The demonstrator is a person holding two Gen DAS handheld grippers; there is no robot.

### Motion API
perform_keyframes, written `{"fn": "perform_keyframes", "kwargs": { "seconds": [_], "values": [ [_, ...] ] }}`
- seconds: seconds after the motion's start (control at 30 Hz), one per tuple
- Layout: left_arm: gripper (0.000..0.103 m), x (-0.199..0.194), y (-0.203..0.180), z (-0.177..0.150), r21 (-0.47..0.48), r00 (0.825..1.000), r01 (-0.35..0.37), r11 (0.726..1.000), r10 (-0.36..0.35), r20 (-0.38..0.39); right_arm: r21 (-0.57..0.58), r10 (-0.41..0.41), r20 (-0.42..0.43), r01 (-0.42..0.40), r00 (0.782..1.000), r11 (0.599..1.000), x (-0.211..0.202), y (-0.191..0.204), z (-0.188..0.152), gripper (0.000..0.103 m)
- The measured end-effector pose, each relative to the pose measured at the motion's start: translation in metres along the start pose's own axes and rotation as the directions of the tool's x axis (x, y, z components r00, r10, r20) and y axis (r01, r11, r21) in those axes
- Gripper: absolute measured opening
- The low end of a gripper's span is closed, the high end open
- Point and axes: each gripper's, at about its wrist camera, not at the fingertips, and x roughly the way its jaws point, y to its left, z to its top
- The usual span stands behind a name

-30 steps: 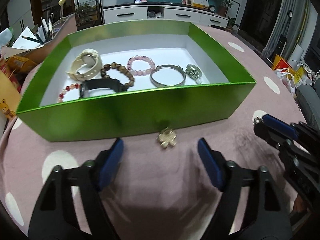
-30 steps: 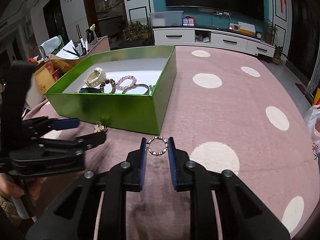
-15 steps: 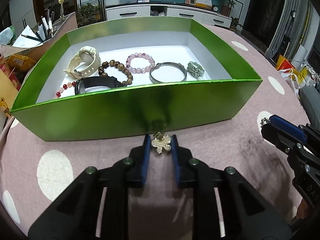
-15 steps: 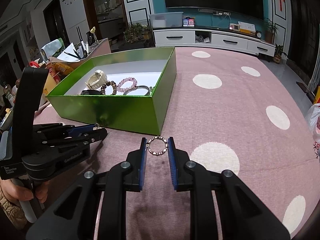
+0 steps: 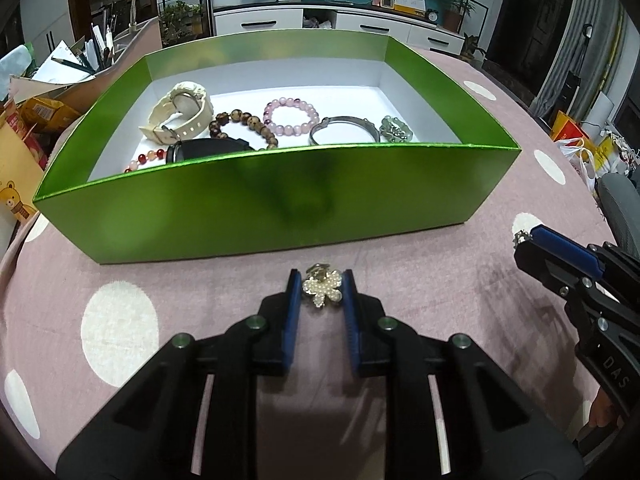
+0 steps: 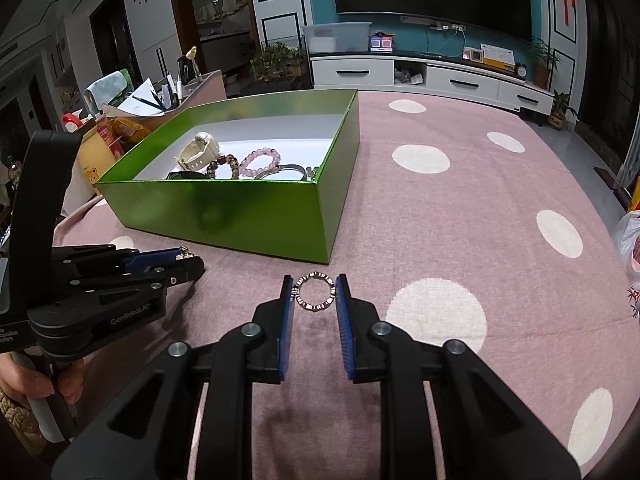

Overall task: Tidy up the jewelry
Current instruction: 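Carry the brooch and rhinestone ring over the green box with both grippers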

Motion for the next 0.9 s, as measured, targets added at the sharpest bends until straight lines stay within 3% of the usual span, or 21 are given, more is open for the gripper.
{"fn": "perform_keyframes", "kwargs": {
  "seconds": [0.9],
  "values": [
    [0.020, -0.030, 0.014, -0.010, -0.007, 0.998, -0.034, 0.999, 0.035, 0.045, -0.046, 0.025, -0.003, -0.025, 1.000, 0.999, -0.005, 0.018, -0.004, 0.020]
  ]
}}
